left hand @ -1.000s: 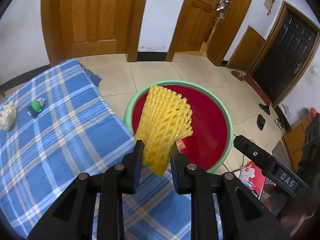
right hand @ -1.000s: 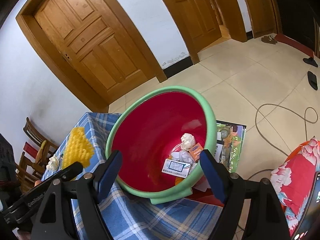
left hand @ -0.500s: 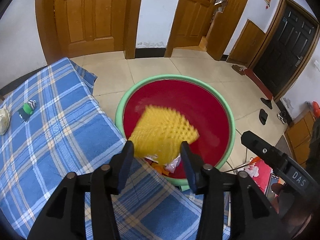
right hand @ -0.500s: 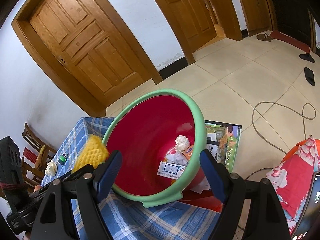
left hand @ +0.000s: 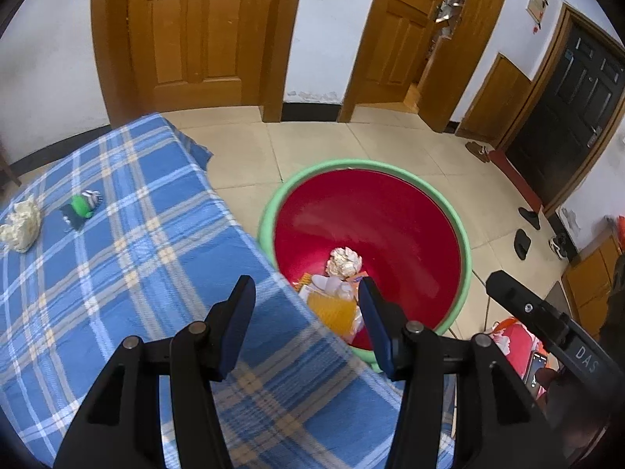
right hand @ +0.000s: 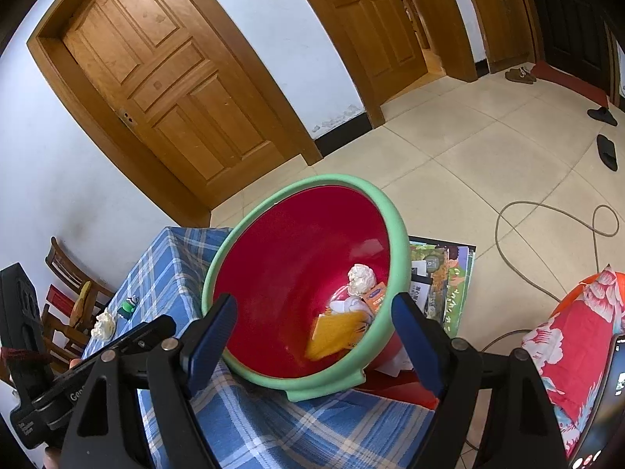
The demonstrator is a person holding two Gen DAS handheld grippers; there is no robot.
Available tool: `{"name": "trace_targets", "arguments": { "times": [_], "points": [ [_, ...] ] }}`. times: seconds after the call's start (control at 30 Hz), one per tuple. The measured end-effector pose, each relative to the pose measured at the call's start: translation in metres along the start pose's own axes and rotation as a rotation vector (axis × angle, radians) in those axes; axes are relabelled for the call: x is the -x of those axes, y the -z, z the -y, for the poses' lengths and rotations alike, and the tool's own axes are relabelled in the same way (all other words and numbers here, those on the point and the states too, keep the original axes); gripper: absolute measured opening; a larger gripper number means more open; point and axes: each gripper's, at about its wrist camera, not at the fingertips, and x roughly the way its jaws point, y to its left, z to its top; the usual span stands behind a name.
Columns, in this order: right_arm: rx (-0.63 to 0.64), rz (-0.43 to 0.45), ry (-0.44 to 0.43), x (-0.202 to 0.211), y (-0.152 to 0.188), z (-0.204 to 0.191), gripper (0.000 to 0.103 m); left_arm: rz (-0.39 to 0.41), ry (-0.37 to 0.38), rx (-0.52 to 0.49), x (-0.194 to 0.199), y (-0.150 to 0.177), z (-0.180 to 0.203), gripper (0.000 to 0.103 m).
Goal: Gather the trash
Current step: 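Return both tools to the table toward the crumpled cream tissue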
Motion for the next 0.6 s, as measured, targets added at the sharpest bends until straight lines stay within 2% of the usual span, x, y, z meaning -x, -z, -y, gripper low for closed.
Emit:
{"name": "trace_targets", "arguments": {
  "times": [0.4, 0.6],
  "points": [
    [0.062, -0.005, -0.027, -0.002, 0.008, -0.030, 0.086, 0.072, -0.094, 0.115, 0.032, -0.010, -0.068, 0.055],
    [0.086, -0.016, -0.030, -0.006, 0.009, -0.044, 0.086, 0.112, -0.183, 0.184, 0.047, -0.019, -0.119, 0.055]
  ]
}}
